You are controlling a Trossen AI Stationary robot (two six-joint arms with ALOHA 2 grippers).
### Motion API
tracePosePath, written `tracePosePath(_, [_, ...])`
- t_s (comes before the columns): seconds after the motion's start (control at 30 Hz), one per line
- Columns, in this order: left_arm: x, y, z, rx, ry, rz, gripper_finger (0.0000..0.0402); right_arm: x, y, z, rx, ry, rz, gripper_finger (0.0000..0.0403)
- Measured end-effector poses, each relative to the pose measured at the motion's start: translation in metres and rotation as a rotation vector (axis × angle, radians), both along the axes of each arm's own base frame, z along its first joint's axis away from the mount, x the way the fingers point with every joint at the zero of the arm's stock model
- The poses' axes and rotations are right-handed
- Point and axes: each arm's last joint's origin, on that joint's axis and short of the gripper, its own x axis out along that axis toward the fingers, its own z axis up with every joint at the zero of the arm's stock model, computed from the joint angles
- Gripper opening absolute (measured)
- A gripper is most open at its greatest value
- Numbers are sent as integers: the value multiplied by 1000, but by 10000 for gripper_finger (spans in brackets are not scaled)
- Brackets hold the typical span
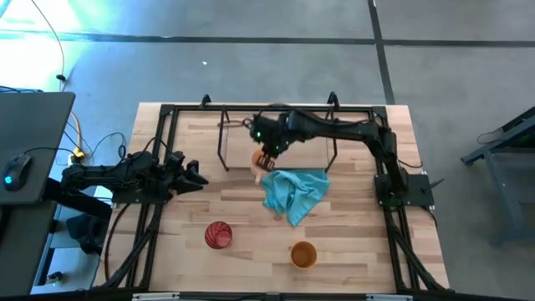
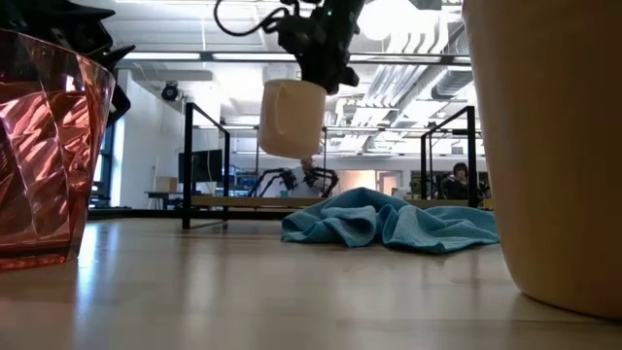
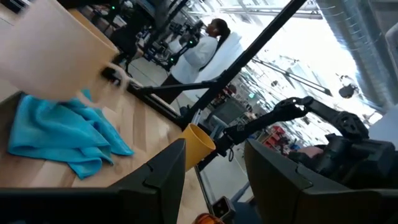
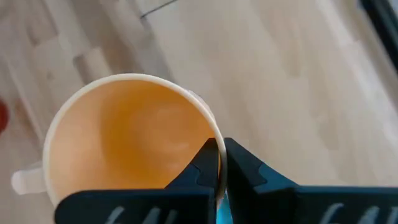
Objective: Stack small to large cups/mugs on shelf
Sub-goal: Put the light orange mug on the shelf
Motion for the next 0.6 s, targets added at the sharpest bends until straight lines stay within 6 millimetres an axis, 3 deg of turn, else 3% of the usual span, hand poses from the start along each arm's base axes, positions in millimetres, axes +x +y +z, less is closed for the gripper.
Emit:
tracePosePath(0.23, [0, 1, 0, 0, -1, 33, 154, -1, -32, 3, -12, -59, -25, 0])
tracePosePath(0.6, [0, 3, 0, 0, -3, 105, 154, 4, -54, -3, 1, -117, -11, 0])
